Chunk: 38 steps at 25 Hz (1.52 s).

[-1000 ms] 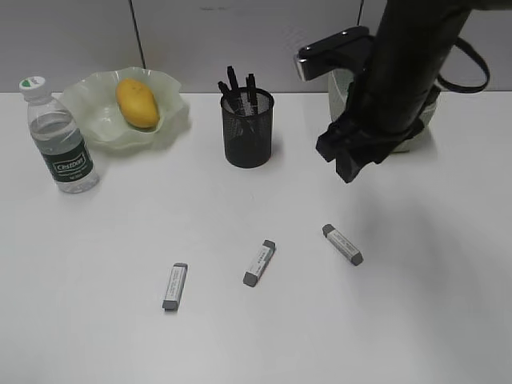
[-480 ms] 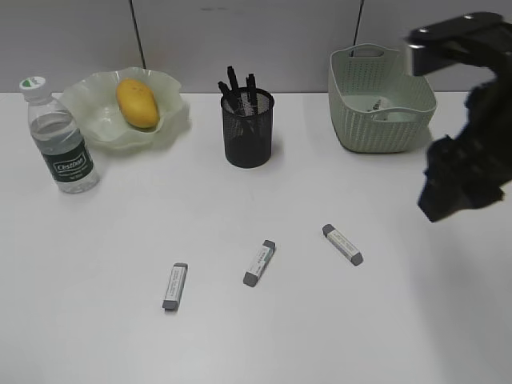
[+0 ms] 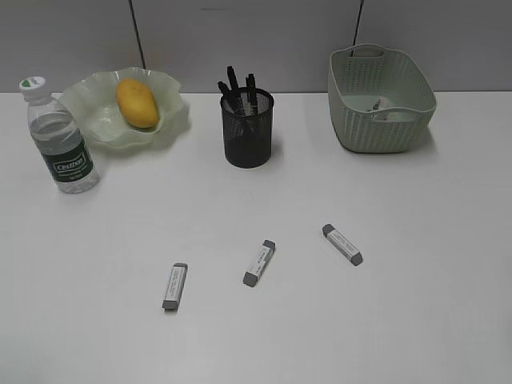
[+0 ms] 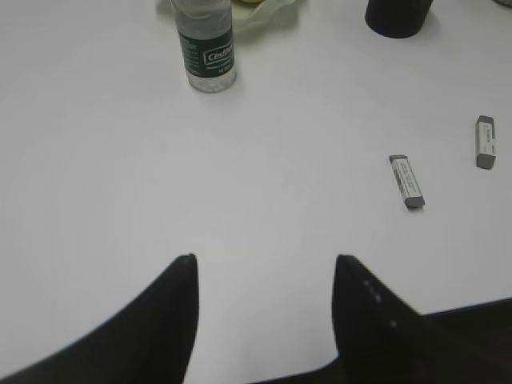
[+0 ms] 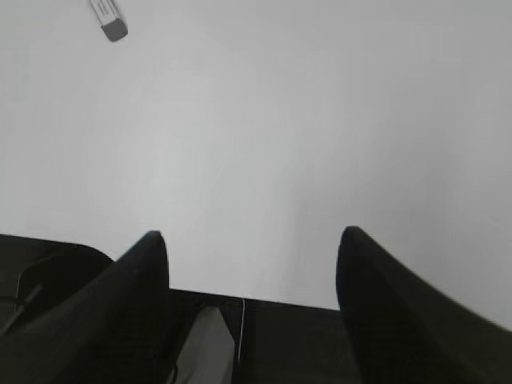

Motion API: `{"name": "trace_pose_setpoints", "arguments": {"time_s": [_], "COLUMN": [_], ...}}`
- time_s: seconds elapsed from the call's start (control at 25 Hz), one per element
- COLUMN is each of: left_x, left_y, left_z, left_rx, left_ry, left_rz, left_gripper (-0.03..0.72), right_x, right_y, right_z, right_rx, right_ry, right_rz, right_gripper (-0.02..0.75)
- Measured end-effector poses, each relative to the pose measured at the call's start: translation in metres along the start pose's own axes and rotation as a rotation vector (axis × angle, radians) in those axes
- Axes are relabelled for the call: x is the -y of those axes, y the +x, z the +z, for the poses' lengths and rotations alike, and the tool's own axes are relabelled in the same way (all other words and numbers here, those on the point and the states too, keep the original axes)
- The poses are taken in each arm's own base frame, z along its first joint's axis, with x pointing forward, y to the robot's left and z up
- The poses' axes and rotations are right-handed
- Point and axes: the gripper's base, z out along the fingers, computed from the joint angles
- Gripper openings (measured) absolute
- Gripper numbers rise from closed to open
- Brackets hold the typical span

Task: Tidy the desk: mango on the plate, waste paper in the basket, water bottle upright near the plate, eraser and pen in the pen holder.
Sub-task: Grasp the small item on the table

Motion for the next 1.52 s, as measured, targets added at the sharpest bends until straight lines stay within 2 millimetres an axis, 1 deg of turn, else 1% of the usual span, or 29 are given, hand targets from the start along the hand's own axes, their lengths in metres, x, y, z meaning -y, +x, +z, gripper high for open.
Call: {"name": "trace_pose_setpoints", "arguments": {"time_s": [0.04, 0.08, 0.28, 0.44, 0.52, 0.64, 0.72, 0.88, 1.04, 1.16, 1.32, 1.36, 1.52], "left_x": [0.000, 0.000, 0.000, 0.000, 0.000, 0.000, 0.000, -0.001, -0.004, -0.006, -0.004, -0.003, 0.007], "left_y": [0.000, 0.000, 0.000, 0.000, 0.000, 0.000, -0.002, -0.023, -0.047, -0.066, -0.091, -0.096, -0.105], "left_z": [0.000, 0.000, 0.000, 0.000, 0.000, 0.000, 0.000, 0.002, 0.023, 0.043, 0.077, 0.093, 0.126], "left_rx": [0.000, 0.000, 0.000, 0.000, 0.000, 0.001, 0.004, 0.007, -0.096, -0.161, -0.270, -0.327, -0.437], "left_ry": [0.000, 0.000, -0.001, -0.001, -0.001, 0.001, 0.003, 0.002, 0.011, 0.028, 0.085, 0.105, 0.163], "left_rz": [0.000, 0.000, 0.000, 0.000, 0.000, 0.000, -0.002, -0.009, -0.028, -0.036, -0.089, -0.107, -0.099], "left_gripper": [0.411, 0.411, 0.411, 0.411, 0.411, 0.411, 0.413, 0.434, 0.442, 0.442, 0.444, 0.444, 0.444], "right_x": [0.000, 0.001, 0.005, 0.006, 0.007, 0.008, 0.010, 0.012, 0.013, 0.014, 0.014, 0.014, 0.014], "right_y": [0.007, 0.016, 0.056, 0.079, 0.089, 0.100, 0.104, 0.105, 0.105, 0.105, 0.105, 0.105, 0.105], "right_z": [-0.004, -0.014, -0.037, -0.060, -0.068, -0.076, -0.078, -0.079, -0.079, -0.079, -0.079, -0.079, -0.079], "right_rx": [0.035, 0.103, 0.317, 0.497, 0.556, 0.631, 0.659, 0.666, 0.669, 0.669, 0.669, 0.669, 0.670], "right_ry": [-0.006, -0.012, -0.028, -0.048, -0.055, -0.063, -0.050, -0.014, 0.003, 0.005, 0.005, 0.005, 0.007], "right_rz": [0.017, 0.028, 0.048, 0.053, 0.054, 0.054, 0.048, 0.032, 0.024, 0.024, 0.024, 0.024, 0.022], "right_gripper": [0.522, 0.522, 0.522, 0.522, 0.522, 0.522, 0.522, 0.522, 0.521, 0.516, 0.512, 0.512, 0.512]}}
